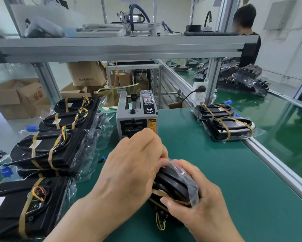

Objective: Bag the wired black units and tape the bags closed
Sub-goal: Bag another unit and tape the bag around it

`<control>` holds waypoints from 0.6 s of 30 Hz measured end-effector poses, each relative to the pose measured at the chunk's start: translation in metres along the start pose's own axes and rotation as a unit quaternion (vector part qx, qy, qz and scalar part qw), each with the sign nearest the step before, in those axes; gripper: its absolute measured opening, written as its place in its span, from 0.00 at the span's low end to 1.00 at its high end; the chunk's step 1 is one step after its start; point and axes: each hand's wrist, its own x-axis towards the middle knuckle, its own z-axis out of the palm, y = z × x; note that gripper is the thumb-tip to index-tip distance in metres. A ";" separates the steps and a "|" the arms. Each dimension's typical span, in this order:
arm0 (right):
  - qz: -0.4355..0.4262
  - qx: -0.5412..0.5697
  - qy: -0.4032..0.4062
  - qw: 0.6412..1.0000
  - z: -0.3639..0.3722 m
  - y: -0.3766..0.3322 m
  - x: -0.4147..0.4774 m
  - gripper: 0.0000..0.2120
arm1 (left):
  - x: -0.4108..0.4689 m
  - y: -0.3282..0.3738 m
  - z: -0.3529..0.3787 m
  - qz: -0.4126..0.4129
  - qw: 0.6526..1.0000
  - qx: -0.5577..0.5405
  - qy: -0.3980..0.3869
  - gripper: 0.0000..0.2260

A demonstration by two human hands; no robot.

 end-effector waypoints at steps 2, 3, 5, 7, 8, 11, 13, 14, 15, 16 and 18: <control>0.007 0.007 -0.008 1.000 -0.002 0.000 0.002 0.31 | 0.003 0.002 -0.001 0.010 1.000 0.018 0.002 0.11; 0.010 0.013 -0.013 1.000 -0.003 0.000 0.002 0.30 | 0.004 0.003 -0.001 0.015 1.000 0.021 0.001 0.11; 0.015 0.026 -0.022 0.999 -0.005 0.001 0.003 0.30 | 0.006 0.002 -0.002 0.020 1.000 0.019 -0.006 0.11; 0.025 0.036 -0.028 0.999 -0.007 0.003 0.004 0.30 | 0.008 -0.002 -0.001 0.004 1.000 -0.011 -0.019 0.09; 0.032 0.041 -0.032 0.998 -0.008 0.005 0.004 0.30 | 0.009 -0.005 0.000 -0.013 0.999 -0.040 -0.028 0.08; 0.055 0.059 -0.043 0.996 -0.011 0.006 0.005 0.31 | 0.006 -0.012 0.000 -0.071 0.985 -0.138 -0.069 0.05; 0.069 0.066 -0.048 0.994 -0.011 0.006 0.005 0.30 | 0.004 -0.016 -0.001 -0.099 0.976 -0.173 -0.086 0.07; 0.073 0.067 -0.051 0.994 -0.011 0.006 0.005 0.30 | 0.005 -0.018 -0.001 -0.111 0.971 -0.190 -0.088 0.07; 0.075 0.066 -0.053 0.994 -0.011 0.007 0.004 0.31 | 0.007 -0.019 -0.001 -0.122 0.966 -0.212 -0.088 0.06; 0.077 0.064 -0.055 0.993 -0.011 0.007 0.004 0.31 | 0.008 -0.020 -0.001 -0.130 0.959 -0.234 -0.091 0.05; 0.078 0.061 -0.055 0.994 -0.011 0.006 0.005 0.31 | 0.012 -0.021 -0.002 -0.132 0.951 -0.261 -0.100 0.05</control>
